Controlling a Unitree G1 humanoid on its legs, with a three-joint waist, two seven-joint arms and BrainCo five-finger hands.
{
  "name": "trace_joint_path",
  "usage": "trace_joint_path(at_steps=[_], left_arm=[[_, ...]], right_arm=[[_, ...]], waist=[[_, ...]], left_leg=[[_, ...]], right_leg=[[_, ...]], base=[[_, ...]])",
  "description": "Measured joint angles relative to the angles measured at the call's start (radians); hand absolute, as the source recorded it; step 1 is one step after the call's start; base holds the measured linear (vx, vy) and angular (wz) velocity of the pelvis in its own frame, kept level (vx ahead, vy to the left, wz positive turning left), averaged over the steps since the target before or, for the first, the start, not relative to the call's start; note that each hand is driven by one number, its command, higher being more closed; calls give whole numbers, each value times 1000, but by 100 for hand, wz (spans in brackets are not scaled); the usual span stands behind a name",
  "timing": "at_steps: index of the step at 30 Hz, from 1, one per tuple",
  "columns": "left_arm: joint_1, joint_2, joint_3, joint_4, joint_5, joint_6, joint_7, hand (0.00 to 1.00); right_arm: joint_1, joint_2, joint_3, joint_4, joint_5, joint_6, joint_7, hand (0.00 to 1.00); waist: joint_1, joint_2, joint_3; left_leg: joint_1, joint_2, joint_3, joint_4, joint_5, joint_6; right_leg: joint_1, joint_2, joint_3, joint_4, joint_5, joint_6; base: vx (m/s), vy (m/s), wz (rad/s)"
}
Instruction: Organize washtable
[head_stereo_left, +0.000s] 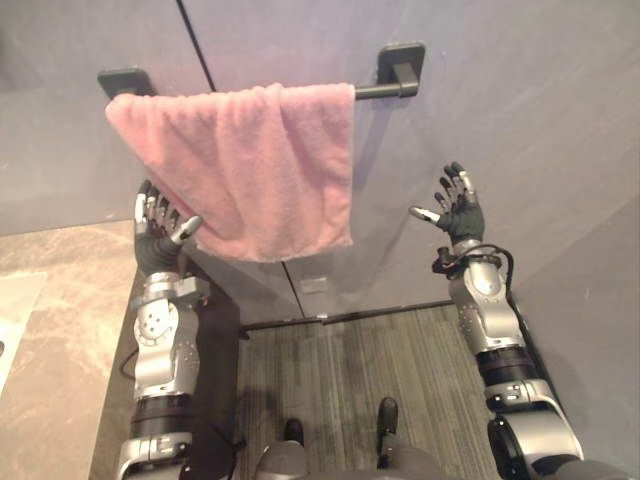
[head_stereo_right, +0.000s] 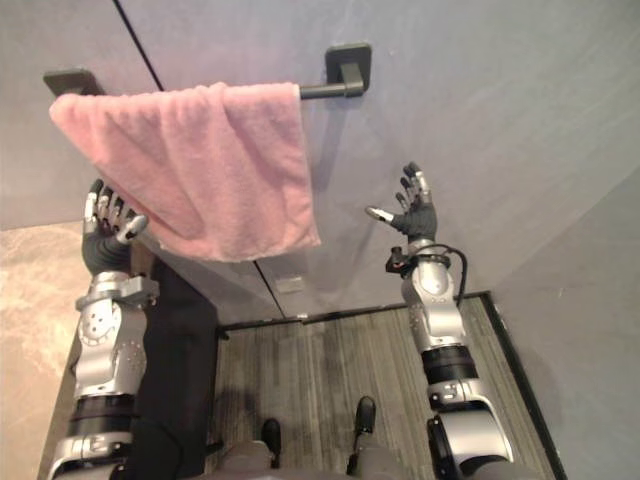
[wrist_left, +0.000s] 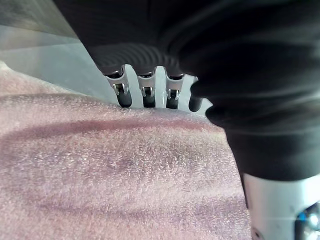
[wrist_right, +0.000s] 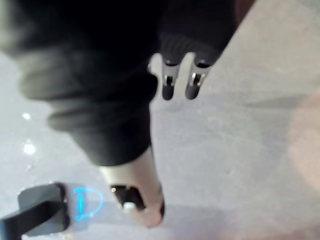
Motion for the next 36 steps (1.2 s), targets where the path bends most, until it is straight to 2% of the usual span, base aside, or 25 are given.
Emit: trace_joint_path(at_steps=[5,10,14,19,24,28,32,36], left_arm=[[24,0,0,-10,-1,0,0,0],[99,-34,10,-146,-2,0,-17,0],[178,-89,17,-213,-2,0,-23,0],[322,-146,7,-371,-5,0,-50,0],[454,-145,-62,-439,-60,0,-134,0],[499,-143,-116,-460,-98,2,-185,0],[505,-116,-122,-460,-119,1,-192,0],[503,-73,-151,-463,-165,0,-189,0]], right_arm=[[0,0,10,0,0,0,2,0],[0,10,21,-31,1,1,21,0],[30,26,58,-163,1,-6,30,0],[204,51,136,-307,0,-9,94,0],[346,32,235,-399,3,-10,177,0],[359,10,331,-424,36,-11,250,0],[332,-15,429,-430,81,-15,287,0],[213,-27,534,-401,135,-15,293,0]], waist=[[8,0,0],[25,2,-1],[27,22,-23],[25,21,-29],[20,19,-34],[16,14,-46],[17,7,-54],[24,5,-55]], left_leg=[[-1,1,0,0,0,0],[-2,3,-1,-5,0,-1],[2,3,-4,-18,2,1],[4,2,-3,-20,2,1],[5,2,-1,-20,1,2],[5,4,-1,-19,-2,6],[5,7,-1,-18,-2,6],[5,6,-3,-18,0,2]], right_leg=[[0,0,-1,0,0,0],[0,1,-11,0,-5,-1],[1,0,-21,3,-11,2],[3,-1,-25,4,-16,8],[3,-1,-25,2,-25,16],[3,1,-28,0,-32,14],[3,3,-31,0,-35,10],[4,1,-36,2,-32,13]], base=[[0,0,0],[0,0,3],[7,7,6],[15,38,1],[-9,10,0],[-49,14,-1],[-35,14,-2],[-3,5,1]])
